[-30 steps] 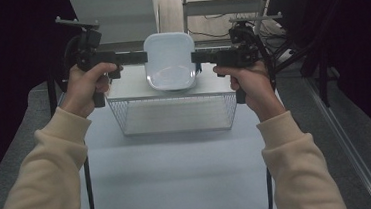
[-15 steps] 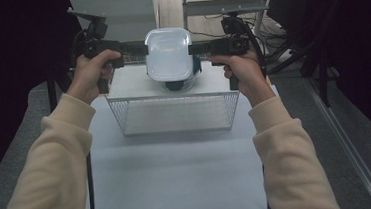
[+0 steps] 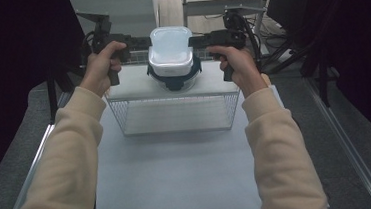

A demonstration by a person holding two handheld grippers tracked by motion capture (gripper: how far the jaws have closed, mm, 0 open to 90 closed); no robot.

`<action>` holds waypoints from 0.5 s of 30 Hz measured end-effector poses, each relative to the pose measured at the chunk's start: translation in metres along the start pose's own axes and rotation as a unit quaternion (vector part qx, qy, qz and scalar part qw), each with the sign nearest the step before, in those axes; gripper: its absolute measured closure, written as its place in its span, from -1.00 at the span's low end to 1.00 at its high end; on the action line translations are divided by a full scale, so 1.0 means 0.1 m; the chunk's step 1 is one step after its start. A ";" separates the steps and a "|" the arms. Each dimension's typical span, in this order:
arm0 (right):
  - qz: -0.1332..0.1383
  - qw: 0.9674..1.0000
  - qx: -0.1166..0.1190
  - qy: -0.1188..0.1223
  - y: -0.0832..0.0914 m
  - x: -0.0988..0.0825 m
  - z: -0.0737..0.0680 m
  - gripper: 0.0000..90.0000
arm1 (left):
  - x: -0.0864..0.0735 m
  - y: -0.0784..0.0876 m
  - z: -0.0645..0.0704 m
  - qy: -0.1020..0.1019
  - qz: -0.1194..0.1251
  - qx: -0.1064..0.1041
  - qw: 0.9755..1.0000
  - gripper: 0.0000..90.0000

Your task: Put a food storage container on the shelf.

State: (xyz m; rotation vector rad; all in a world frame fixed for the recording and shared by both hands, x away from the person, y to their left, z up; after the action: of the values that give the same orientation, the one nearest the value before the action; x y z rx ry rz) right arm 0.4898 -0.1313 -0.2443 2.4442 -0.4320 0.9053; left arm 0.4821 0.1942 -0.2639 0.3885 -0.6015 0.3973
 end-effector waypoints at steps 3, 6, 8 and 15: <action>0.003 1.000 -0.003 -0.021 -0.05 0.01 0.09 0.59 | 0.00 -0.04 -0.06 0.006 -0.004 0.007 1.000 0.63; 0.005 1.000 0.002 -0.031 -0.09 0.00 0.14 0.56 | 0.00 -0.05 -0.13 0.010 0.000 -0.001 1.000 0.61; 0.006 0.999 0.009 -0.036 -0.10 0.00 0.16 0.55 | -0.01 -0.05 -0.15 0.011 0.002 -0.006 1.000 0.60; 0.024 0.999 0.018 -0.031 -0.10 -0.02 0.14 0.12 | -0.04 -0.03 -0.05 -0.011 0.039 0.029 0.999 0.18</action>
State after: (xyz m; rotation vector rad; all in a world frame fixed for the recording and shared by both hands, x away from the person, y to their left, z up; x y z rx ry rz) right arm 0.4997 -0.1306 -0.2577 2.5095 -0.5020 0.8668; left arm 0.4826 0.1924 -0.2711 0.4260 -0.6286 0.4869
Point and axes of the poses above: each handheld gripper's, and its own axes: y roughly backward along the jaws, x roughly out of its top, z roughly to its right, the point moved 1 cm from there along -y, roughly forward along the jaws, and after that the axes turned 3 degrees about z, right-handed, at the moved point
